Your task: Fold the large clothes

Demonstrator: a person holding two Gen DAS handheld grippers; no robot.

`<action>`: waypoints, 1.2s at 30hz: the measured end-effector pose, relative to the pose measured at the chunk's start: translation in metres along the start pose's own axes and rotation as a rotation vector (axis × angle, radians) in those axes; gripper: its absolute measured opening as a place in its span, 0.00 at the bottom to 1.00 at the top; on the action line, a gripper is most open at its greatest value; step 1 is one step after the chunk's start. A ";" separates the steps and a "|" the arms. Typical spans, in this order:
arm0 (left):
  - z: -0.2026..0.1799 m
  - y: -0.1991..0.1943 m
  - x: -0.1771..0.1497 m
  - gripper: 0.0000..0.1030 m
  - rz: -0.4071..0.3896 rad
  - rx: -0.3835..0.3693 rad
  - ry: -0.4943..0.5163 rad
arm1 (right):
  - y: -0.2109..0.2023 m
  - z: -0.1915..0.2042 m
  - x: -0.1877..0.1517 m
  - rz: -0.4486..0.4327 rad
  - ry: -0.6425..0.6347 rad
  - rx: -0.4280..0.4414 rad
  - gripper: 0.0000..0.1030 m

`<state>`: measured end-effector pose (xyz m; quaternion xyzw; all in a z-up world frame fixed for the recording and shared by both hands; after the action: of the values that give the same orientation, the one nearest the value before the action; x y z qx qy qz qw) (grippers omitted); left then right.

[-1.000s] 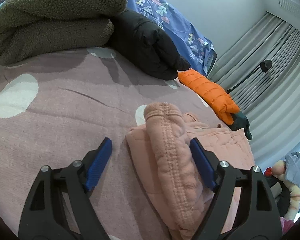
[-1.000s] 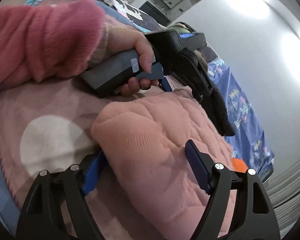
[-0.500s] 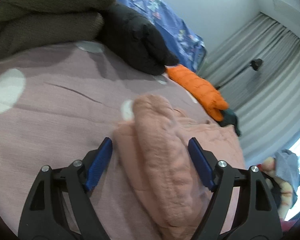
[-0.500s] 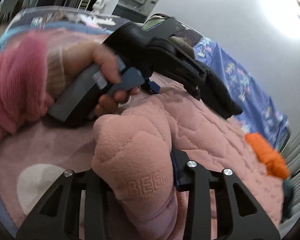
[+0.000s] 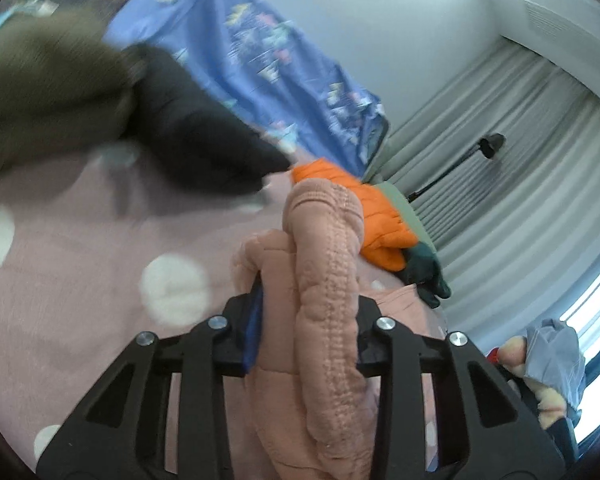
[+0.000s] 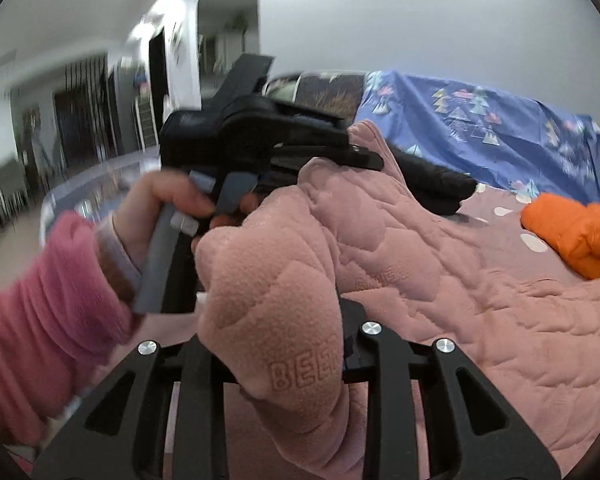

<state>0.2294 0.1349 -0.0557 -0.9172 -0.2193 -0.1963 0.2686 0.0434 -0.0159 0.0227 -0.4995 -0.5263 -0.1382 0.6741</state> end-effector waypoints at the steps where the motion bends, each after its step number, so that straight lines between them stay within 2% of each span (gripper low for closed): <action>1: -0.020 0.003 0.001 0.32 -0.005 -0.006 0.030 | -0.011 -0.010 0.003 -0.026 0.027 0.004 0.27; 7: -0.136 0.045 -0.003 0.31 0.010 -0.026 0.226 | -0.092 -0.086 -0.007 -0.195 0.203 -0.018 0.26; 10: -0.197 0.090 -0.018 0.31 0.050 -0.023 0.343 | -0.126 -0.122 -0.025 -0.244 0.282 -0.053 0.26; 14: -0.262 0.160 -0.052 0.33 0.127 -0.007 0.471 | -0.171 -0.175 -0.069 -0.278 0.417 -0.118 0.26; 16: -0.285 0.206 -0.081 0.41 0.186 0.021 0.550 | -0.181 -0.199 -0.102 -0.263 0.520 -0.131 0.26; 18: -0.294 0.238 -0.105 0.47 0.227 0.051 0.602 | -0.180 -0.217 -0.140 -0.213 0.627 -0.137 0.26; 20: -0.290 0.270 -0.129 0.45 0.296 0.038 0.611 | -0.171 -0.232 -0.178 -0.151 0.747 -0.133 0.26; 21: -0.282 0.289 -0.142 0.46 0.357 0.015 0.589 | -0.166 -0.237 -0.200 -0.127 0.817 -0.110 0.26; 22: -0.273 0.303 -0.152 0.46 0.401 0.023 0.570 | -0.161 -0.241 -0.218 -0.115 0.884 -0.074 0.26; 24: -0.263 0.325 -0.170 0.46 0.439 0.058 0.565 | -0.160 -0.244 -0.240 -0.142 0.954 -0.013 0.26; 26: -0.267 0.325 -0.172 0.47 0.419 0.056 0.582 | -0.161 -0.245 -0.235 -0.133 0.934 -0.019 0.26; 29: -0.264 0.320 -0.164 0.49 0.413 0.031 0.549 | -0.161 -0.244 -0.228 -0.122 0.888 -0.033 0.27; 32: -0.269 0.293 -0.150 0.49 0.372 0.004 0.516 | -0.158 -0.248 -0.226 -0.129 0.879 -0.027 0.32; 34: -0.279 0.271 -0.145 0.52 0.324 -0.003 0.541 | -0.161 -0.250 -0.224 -0.128 0.871 -0.039 0.33; 36: -0.286 0.244 -0.140 0.56 0.260 0.014 0.621 | -0.165 -0.250 -0.227 -0.135 0.881 -0.034 0.34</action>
<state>0.1682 -0.2579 0.0012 -0.8321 -0.0095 -0.4288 0.3518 -0.0237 -0.3737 -0.0691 -0.3685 -0.2178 -0.3902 0.8152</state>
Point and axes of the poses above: each gripper's, at about its wrist camera, not at the fingertips, and y roughly the way its jaws point, z to its left, x to its top, the point moved 2 cm from there along y, roughly the way its jaws point, and after that the axes turned 11 degrees about -y, right-handed, at the moved point
